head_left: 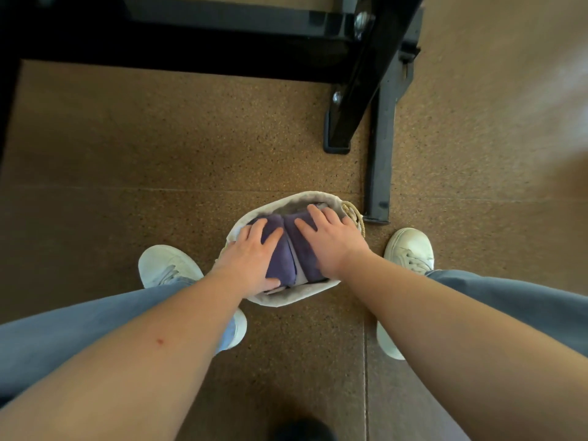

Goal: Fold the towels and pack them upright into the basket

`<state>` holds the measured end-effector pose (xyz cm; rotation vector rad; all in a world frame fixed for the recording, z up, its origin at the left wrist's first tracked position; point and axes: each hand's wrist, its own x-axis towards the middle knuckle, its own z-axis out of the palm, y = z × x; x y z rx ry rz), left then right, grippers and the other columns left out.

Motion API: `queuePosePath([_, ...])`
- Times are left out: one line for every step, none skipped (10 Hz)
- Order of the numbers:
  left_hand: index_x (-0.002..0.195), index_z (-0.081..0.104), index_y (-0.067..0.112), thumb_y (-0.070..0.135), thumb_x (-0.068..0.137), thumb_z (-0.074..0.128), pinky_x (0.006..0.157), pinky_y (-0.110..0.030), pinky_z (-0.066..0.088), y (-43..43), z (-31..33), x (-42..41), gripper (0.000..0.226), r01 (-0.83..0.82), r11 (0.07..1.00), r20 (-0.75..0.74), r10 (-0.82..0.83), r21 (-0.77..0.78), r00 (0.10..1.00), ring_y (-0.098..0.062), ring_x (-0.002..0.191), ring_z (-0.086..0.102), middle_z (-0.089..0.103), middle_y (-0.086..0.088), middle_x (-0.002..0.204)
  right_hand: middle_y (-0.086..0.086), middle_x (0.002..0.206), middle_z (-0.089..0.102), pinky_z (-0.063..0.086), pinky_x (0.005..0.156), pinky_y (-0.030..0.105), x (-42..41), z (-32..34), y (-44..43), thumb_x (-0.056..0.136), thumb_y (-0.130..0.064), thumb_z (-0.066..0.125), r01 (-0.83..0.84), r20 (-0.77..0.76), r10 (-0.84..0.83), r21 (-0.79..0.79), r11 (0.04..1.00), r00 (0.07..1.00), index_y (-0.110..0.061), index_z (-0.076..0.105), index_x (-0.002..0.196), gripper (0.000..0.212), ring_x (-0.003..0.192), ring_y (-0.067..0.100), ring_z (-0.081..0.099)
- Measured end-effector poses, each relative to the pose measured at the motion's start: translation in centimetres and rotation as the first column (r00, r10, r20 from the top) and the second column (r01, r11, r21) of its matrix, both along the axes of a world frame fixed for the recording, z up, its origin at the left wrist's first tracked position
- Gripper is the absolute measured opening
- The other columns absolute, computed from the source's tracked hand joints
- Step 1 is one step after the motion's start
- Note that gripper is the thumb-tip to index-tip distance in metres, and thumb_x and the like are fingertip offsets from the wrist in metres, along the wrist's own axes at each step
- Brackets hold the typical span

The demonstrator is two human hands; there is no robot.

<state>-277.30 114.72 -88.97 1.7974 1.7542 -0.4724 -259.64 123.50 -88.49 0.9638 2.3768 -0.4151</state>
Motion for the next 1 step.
queuePosePath([0.163, 0.01, 0.027, 0.056, 0.086, 0.07, 0.114, -0.048, 0.04, 0.56, 2.8, -0.06, 0.102, -0.022, 1.0, -0.007, 0.022, 0.008, 1.0, -0.033, 0.148, 0.016, 0.002, -0.008, 0.164, 0.013, 0.17, 0.006, 0.029, 0.119, 0.053, 0.62, 2.71, -0.27, 0.091, -0.036, 0.069, 0.041, -0.004, -0.041, 0.037, 0.998, 0.999, -0.028, 0.017, 0.162, 0.088, 0.154, 0.036, 0.015])
